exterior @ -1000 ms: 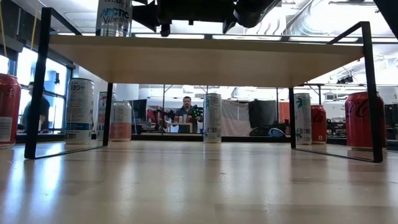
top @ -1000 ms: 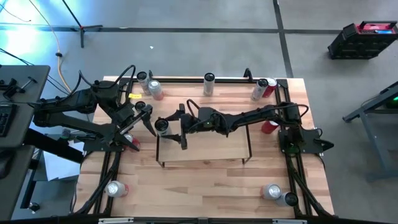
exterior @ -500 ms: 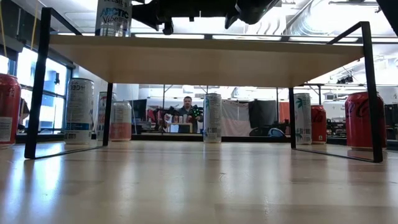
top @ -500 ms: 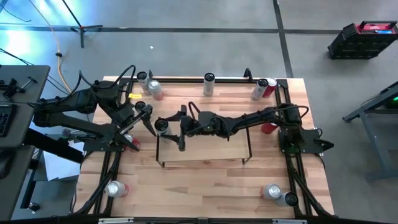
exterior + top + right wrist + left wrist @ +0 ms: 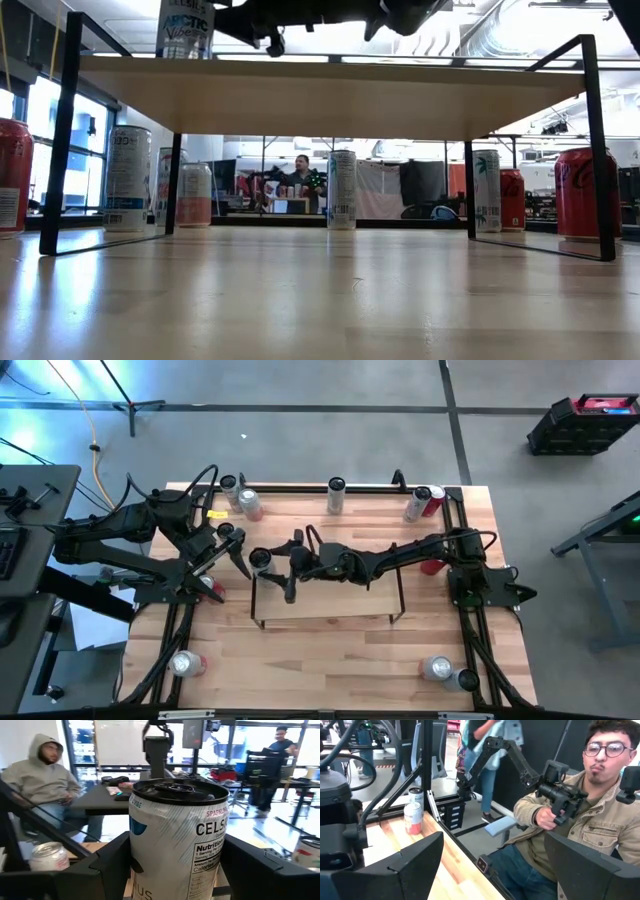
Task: Place canned beverage on shelf
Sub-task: Put the bottom left white blue soda can on the shelf
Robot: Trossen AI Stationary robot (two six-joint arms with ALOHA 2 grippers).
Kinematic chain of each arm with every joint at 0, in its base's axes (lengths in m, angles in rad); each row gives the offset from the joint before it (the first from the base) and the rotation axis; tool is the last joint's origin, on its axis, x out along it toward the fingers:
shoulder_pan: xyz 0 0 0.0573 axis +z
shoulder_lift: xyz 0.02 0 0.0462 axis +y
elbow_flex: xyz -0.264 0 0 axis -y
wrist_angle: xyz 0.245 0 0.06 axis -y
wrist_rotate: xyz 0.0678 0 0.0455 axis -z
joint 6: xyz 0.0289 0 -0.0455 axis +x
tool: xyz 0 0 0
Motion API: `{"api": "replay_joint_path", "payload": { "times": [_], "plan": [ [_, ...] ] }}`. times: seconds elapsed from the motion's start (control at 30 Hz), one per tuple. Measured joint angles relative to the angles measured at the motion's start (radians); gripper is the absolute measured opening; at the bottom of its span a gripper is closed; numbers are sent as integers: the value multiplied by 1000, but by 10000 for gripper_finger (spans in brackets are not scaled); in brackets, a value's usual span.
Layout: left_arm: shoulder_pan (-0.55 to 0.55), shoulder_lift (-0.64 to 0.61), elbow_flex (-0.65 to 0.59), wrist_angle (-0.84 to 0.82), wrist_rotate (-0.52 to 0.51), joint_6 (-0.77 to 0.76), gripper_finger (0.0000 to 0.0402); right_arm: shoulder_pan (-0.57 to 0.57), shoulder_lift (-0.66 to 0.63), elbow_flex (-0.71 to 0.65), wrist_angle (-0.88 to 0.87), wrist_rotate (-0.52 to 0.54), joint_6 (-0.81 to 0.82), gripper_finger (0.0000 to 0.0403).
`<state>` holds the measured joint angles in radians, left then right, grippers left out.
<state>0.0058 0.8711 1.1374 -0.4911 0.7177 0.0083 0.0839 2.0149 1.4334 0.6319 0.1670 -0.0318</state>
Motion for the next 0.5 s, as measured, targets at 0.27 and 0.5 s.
{"api": "replay_joint_path", "payload": {
  "times": [0.27,0.5],
  "plan": [
    [0,0,0,-7,0,0,337,33,-1,0,4,225,-39,257],
    [0,0,0,-7,0,1,337,15,-1,-1,20,218,-21,257]
  ]
}}
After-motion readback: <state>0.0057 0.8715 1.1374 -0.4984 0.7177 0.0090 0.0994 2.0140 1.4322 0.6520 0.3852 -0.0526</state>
